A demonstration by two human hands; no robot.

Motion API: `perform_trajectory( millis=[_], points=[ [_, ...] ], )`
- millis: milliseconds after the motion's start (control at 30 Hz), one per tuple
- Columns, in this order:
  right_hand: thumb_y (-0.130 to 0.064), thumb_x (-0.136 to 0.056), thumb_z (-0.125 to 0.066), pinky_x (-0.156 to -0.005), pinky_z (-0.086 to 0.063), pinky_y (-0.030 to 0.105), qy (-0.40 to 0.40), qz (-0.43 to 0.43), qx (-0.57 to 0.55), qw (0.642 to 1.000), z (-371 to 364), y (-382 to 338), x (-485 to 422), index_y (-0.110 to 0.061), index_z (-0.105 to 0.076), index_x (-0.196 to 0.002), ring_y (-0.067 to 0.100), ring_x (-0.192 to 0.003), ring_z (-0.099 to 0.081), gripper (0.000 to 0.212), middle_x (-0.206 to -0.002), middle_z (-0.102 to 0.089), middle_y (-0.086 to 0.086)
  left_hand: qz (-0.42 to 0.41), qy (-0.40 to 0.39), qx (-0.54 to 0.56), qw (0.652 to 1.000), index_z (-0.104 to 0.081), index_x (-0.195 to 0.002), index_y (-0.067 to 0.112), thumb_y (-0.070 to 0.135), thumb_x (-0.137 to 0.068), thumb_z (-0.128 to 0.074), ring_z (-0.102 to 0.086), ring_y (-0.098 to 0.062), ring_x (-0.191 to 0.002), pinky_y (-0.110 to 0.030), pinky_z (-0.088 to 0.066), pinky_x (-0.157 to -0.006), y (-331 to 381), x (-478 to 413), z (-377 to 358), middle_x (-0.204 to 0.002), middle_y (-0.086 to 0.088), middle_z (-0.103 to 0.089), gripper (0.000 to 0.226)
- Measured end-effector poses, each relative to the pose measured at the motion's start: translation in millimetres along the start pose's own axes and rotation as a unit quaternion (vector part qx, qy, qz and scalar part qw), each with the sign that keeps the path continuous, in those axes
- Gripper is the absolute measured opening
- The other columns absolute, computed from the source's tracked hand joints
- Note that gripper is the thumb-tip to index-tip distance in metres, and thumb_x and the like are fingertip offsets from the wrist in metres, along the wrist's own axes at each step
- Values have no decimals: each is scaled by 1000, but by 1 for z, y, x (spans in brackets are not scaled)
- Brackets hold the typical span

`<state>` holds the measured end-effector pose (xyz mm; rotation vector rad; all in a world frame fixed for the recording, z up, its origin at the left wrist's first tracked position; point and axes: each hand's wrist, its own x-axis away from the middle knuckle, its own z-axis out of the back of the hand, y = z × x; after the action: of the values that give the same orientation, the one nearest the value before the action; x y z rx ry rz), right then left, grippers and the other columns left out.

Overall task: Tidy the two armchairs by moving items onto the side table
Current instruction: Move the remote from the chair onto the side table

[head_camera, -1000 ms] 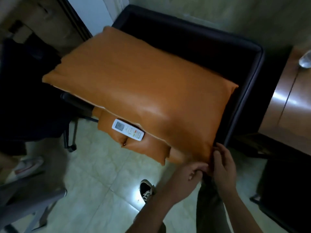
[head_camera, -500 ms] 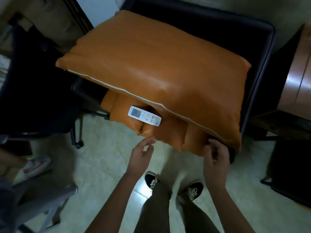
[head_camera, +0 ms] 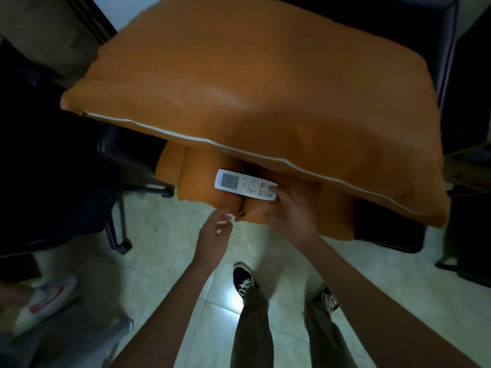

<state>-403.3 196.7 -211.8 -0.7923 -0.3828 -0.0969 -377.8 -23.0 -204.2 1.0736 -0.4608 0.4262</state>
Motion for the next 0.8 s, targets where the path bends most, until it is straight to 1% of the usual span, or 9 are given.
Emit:
perform_trajectory(
  millis=[67, 133, 200, 267, 433, 567, 667, 733, 800],
  points=[
    [-42, -84, -74, -96, -29, 22, 4, 25, 76, 997, -12, -5, -10, -30, -43, -149, 23, -129, -46, 73, -148, -46, -1, 26, -72, -29, 997, -64, -113, 29, 8, -98, -59, -65, -14, -96, -24, -53, -80, -20, 8, 4, -106, 1, -69, 26],
    [-48, -84, -71, -90, -25, 24, 20, 32, 135, 990, -21, -10, -20, -31, -37, -153, 26, -127, -46, 79, -150, -44, -1, 50, -101, -43, 993, -65, -112, 27, 7, -99, -59, -65, -15, -86, -13, -49, -71, -42, 22, 7, -102, -1, -70, 25],
    [-48, -82, -72, -101, -31, 34, 18, 19, 142, 989, -26, -16, -32, -31, -34, -155, 28, -129, -45, 84, -150, -45, 1, 118, -93, -9, 989, -66, -111, 21, 7, -99, -58, -66, -19, -84, -17, -50, -66, -62, 40, 7, -100, -7, -72, 21],
    [-46, -77, -79, -110, -26, 38, -9, 6, 111, 994, -29, -21, -45, -28, -33, -155, 31, -134, -41, 92, -151, -44, 5, 184, -91, 21, 979, -67, -111, 16, 6, -98, -56, -67, -19, -83, -24, -50, -65, -78, 60, 5, -100, -13, -74, 20],
    [-41, -87, -70, -115, -17, 33, -60, 7, 168, 984, -28, -18, -61, -28, -32, -156, 29, -141, -32, 80, -154, -39, 6, 209, -150, 10, 966, -66, -111, 9, 4, -96, -57, -63, -14, -72, -15, -41, -53, -102, 94, 6, -101, -17, -72, 19],
    [-49, -78, -79, -112, -27, 36, -77, -11, 88, 993, -21, -11, -41, -23, -45, -147, 28, -133, -44, 81, -141, -51, 5, 190, -172, -61, 965, -67, -113, 16, 8, -98, -55, -69, -18, -83, -16, -46, -62, -106, 101, 10, -101, -8, -75, 20],
    [-28, -82, -81, -113, -34, 33, -81, -45, -16, 996, -16, 1, -4, -18, -50, -144, 26, -134, -45, 70, -138, -48, 3, 143, -199, -131, 961, -66, -116, 18, 11, -98, -55, -68, -23, -100, -24, -50, -77, -101, 101, 12, -110, -7, -72, 22],
    [-17, -83, -79, -106, -41, 30, -86, -76, -34, 993, -9, 10, 24, -16, -47, -147, 26, -132, -47, 72, -142, -46, 8, 134, -205, -153, 957, -66, -120, 19, 16, -99, -55, -67, -22, -106, -28, -50, -87, -94, 101, 13, -115, -4, -69, 24],
    [-14, -82, -79, -95, -43, 25, -74, -98, -55, 991, 1, 17, 51, -16, -48, -147, 25, -125, -53, 72, -137, -49, 7, 128, -200, -166, 957, -67, -121, 22, 19, -99, -56, -64, -18, -108, -25, -48, -86, -84, 104, 12, -112, -1, -66, 25]
  ],
)
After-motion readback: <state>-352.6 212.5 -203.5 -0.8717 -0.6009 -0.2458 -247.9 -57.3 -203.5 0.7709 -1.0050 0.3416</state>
